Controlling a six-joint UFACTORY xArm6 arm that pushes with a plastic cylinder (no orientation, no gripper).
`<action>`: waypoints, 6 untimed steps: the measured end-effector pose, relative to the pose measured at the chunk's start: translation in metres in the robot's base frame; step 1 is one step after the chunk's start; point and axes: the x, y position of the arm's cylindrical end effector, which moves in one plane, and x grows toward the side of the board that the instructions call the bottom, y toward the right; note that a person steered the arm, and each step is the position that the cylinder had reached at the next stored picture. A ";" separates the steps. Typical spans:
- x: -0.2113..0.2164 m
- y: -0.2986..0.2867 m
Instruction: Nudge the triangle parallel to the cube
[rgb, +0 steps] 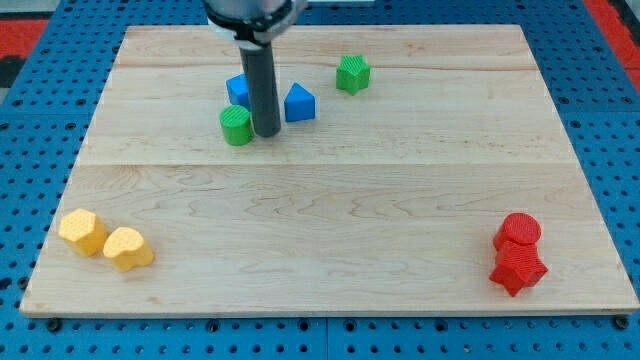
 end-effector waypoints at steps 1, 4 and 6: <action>0.017 0.009; -0.048 -0.002; -0.085 0.015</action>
